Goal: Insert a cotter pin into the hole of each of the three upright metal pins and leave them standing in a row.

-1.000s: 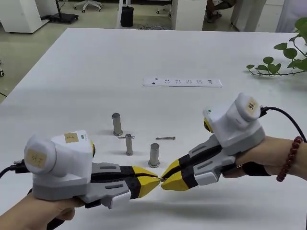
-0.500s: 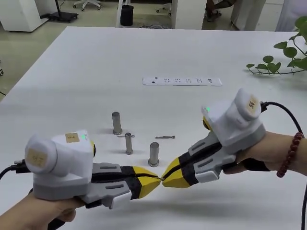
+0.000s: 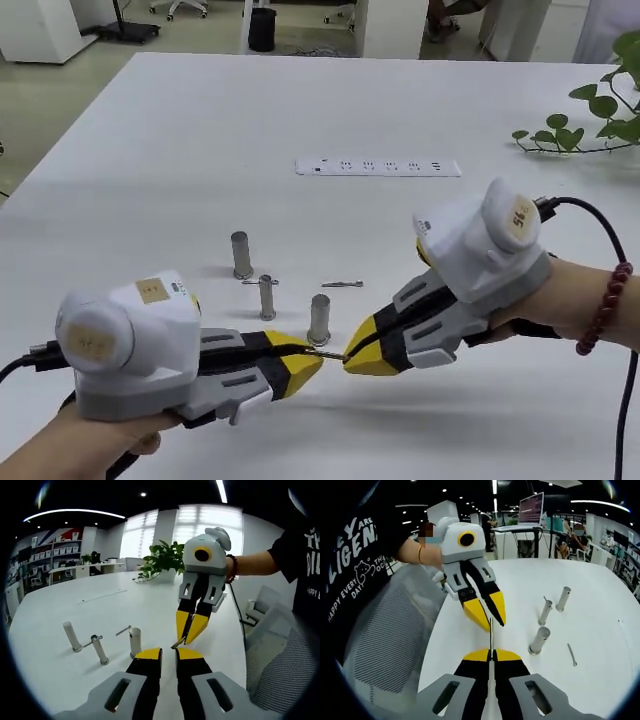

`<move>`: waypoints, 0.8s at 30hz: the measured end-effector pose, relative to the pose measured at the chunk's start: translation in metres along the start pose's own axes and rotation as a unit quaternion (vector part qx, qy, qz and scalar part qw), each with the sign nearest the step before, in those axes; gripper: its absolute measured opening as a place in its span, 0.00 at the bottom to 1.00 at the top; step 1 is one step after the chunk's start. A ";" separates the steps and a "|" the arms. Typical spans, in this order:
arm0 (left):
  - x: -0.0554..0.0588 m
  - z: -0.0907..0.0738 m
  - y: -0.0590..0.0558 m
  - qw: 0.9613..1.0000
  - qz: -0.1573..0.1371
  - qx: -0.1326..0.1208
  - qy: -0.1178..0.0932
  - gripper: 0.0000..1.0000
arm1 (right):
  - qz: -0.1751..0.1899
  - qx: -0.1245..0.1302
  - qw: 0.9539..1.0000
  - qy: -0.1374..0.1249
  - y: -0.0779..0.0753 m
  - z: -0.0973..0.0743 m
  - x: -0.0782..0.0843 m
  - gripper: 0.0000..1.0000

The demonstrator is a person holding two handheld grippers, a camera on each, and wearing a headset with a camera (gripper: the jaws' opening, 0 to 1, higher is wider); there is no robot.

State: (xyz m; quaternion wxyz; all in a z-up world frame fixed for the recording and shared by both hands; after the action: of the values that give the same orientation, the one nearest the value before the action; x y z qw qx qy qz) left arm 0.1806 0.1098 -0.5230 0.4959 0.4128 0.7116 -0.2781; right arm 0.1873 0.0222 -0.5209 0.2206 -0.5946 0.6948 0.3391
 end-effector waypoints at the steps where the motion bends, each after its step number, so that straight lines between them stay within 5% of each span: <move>1: 0.001 0.000 0.000 1.000 0.005 0.000 0.004 0.13 | 0.000 0.005 1.000 0.002 -0.002 -0.001 0.001 0.00; 13: 0.008 0.007 0.012 0.998 0.012 -0.058 0.012 0.27 | 0.007 0.060 0.998 0.018 -0.026 -0.010 0.007 0.00; 24: 0.003 0.019 0.027 0.994 0.000 -0.113 -0.001 0.28 | 0.021 0.086 0.996 0.032 -0.045 -0.014 0.012 0.00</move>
State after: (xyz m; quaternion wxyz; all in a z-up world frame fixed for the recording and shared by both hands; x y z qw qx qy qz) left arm 0.2124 0.1094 -0.5320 0.5403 0.3543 0.7375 -0.1965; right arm 0.2303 0.0011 -0.5294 0.2416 -0.5693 0.7404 0.2634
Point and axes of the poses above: the centre of the closed fingertips' face, and the gripper's own axes: z roughly forward along the fingers, y roughly to its left, x roughly out of its underside, the point moved 4 cm from there along -z, roughly backward along the fingers, and after that the axes turned 9 degrees about z, right-handed, at the moved point
